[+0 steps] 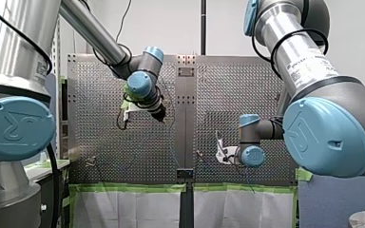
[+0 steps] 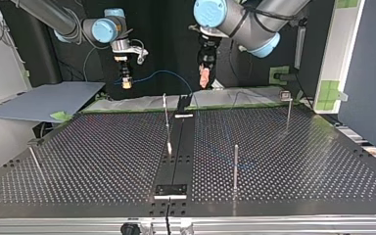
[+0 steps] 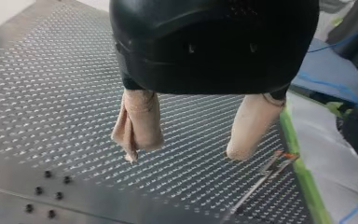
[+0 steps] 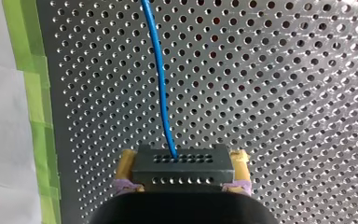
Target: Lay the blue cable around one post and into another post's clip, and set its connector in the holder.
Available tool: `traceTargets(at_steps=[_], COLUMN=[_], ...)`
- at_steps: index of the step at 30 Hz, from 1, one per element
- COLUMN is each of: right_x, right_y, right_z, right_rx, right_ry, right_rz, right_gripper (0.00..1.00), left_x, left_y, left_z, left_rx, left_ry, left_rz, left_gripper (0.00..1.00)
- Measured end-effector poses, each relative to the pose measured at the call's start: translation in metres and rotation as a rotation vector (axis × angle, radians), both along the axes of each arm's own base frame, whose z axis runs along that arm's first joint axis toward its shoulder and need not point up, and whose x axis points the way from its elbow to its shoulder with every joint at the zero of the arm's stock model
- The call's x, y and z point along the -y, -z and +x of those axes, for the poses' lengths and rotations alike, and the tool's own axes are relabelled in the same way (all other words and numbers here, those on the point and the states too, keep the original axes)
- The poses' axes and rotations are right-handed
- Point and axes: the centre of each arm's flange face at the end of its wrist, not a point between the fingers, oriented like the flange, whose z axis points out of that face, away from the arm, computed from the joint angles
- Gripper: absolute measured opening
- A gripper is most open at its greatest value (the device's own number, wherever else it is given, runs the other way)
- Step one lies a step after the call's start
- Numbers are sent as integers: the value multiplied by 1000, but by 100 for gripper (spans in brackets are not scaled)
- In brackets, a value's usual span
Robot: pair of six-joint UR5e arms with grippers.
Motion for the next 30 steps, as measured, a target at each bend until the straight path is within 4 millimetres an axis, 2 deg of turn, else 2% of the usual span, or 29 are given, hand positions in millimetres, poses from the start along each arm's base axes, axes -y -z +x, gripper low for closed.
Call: traceTargets(at_steps=[16, 30], right_x=[-6, -13], right_y=[-13, -15], right_z=[10, 21], right_rx=[-18, -14], right_ry=[-6, -29], right_rz=[-24, -32], right_gripper=[0, 0], left_x=[23, -11], left_y=[97, 170], left_z=[-74, -105], left_rx=[-130, -232], left_ry=[180, 136], left_rz=[23, 58], left_gripper=[100, 100])
